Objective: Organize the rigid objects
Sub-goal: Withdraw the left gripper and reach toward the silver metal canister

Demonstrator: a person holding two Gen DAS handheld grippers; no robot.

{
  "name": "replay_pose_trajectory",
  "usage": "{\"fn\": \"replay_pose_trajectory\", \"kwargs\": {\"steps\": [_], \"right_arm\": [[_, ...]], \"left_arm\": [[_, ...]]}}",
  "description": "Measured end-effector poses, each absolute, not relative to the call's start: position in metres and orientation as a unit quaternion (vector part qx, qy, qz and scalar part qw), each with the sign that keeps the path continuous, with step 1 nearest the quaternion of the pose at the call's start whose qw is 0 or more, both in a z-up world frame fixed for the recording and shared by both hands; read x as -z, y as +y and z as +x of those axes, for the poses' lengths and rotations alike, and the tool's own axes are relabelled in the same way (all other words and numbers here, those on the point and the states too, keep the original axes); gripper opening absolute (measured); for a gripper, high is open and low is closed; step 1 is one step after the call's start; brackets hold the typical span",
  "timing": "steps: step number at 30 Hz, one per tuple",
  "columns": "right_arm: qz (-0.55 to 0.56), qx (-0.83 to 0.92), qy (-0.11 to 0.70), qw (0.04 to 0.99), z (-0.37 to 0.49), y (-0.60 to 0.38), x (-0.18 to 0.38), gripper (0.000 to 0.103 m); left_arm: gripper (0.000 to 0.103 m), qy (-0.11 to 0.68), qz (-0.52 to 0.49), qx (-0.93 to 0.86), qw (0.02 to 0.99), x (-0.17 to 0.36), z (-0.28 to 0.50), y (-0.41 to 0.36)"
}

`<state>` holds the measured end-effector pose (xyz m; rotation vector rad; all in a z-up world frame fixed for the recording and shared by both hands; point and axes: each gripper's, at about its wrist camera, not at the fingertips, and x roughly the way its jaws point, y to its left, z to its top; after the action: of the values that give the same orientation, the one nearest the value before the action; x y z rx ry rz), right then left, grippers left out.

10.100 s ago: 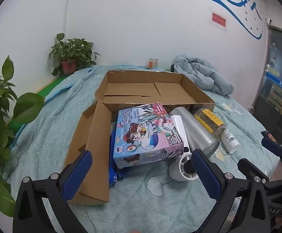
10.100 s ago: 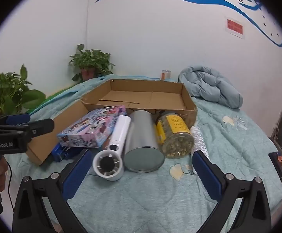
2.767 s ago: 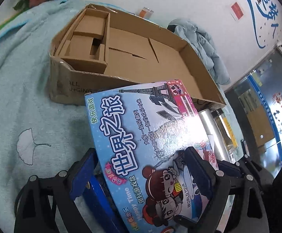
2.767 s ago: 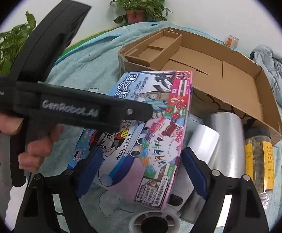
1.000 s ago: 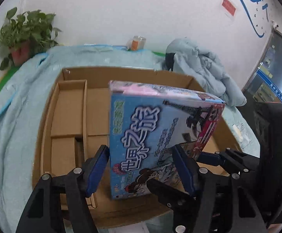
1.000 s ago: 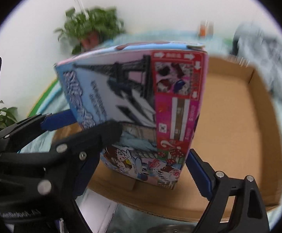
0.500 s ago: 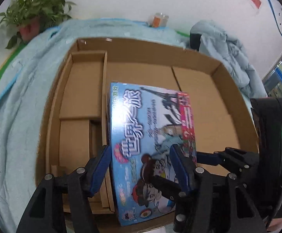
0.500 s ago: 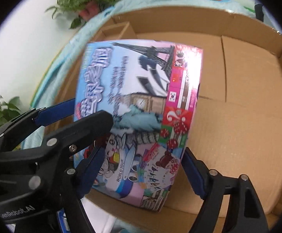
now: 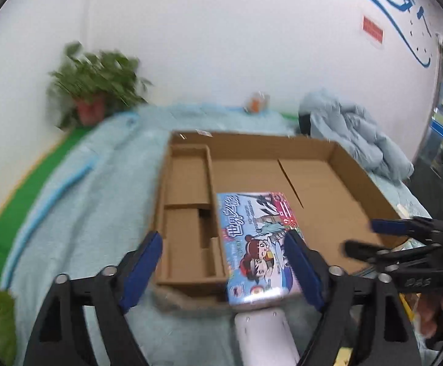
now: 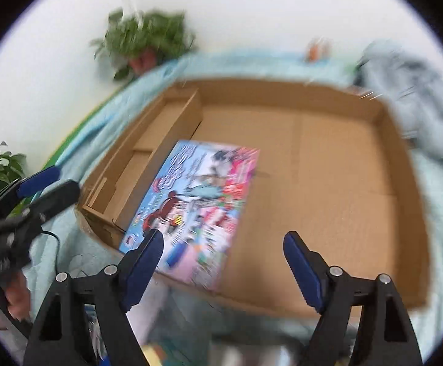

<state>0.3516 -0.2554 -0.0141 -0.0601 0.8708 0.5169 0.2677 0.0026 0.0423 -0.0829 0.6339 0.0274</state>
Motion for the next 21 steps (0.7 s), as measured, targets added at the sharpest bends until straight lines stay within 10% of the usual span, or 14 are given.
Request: {"fn": "replay_pose_trajectory", "kwargs": {"steps": [8, 9, 10, 11, 12, 13, 14, 15, 16, 17, 18, 19, 21], "right_arm": [[-0.04, -0.164, 0.365, 0.916, 0.273, -0.312, 0.0, 0.081], [-0.038, -0.163, 0.364, 0.916, 0.264, -0.319, -0.001, 0.081], [-0.038, -0.165, 0.364, 0.916, 0.261, -0.317, 0.0, 0.081], [-0.038, -0.17, 0.364, 0.915, 0.257, -0.32, 0.002, 0.07], [-0.035, -0.17, 0.36, 0.917, 0.253, -0.319, 0.002, 0.052], [-0.038, -0.153, 0.363, 0.918, 0.247, -0.324, 0.003, 0.013], [-0.04, -0.141, 0.366, 0.919, 0.241, -0.325, 0.005, 0.008], [-0.036, -0.141, 0.364, 0.92, 0.237, -0.328, 0.004, 0.008], [-0.035, -0.141, 0.358, 0.922, 0.233, -0.33, 0.002, 0.011], [-0.039, -0.143, 0.354, 0.924, 0.229, -0.329, 0.001, 0.032], [-0.041, -0.148, 0.351, 0.924, 0.226, -0.331, 0.001, 0.053], [-0.035, -0.161, 0.345, 0.924, 0.221, -0.332, -0.001, 0.092], [-0.032, -0.173, 0.327, 0.928, 0.213, -0.335, -0.004, 0.097]], "left_arm": [[0.101, 0.263, -0.062, -0.007, 0.963, -0.068, 0.164, -0.054], [0.083, 0.266, -0.066, 0.0, 0.962, -0.067, 0.158, -0.059], [0.037, 0.273, -0.073, 0.018, 0.959, -0.066, 0.153, -0.066], [0.013, 0.289, -0.075, 0.036, 0.954, -0.064, 0.155, -0.072], [0.001, 0.314, -0.074, 0.042, 0.945, -0.062, 0.153, -0.08], [0.001, 0.321, -0.074, 0.037, 0.943, -0.06, 0.15, -0.086], [0.001, 0.319, -0.073, 0.038, 0.944, -0.06, 0.147, -0.091], [0.003, 0.314, -0.071, 0.045, 0.946, -0.063, 0.141, -0.097], [0.028, 0.312, -0.067, 0.053, 0.946, -0.066, 0.135, -0.104], [0.054, 0.314, -0.062, 0.052, 0.946, -0.067, 0.131, -0.109], [0.103, 0.315, -0.06, 0.045, 0.946, -0.069, 0.127, -0.114], [0.1, 0.299, -0.067, 0.036, 0.951, -0.071, 0.118, -0.118], [0.102, 0.299, -0.069, 0.046, 0.951, -0.07, 0.116, -0.124]]}}
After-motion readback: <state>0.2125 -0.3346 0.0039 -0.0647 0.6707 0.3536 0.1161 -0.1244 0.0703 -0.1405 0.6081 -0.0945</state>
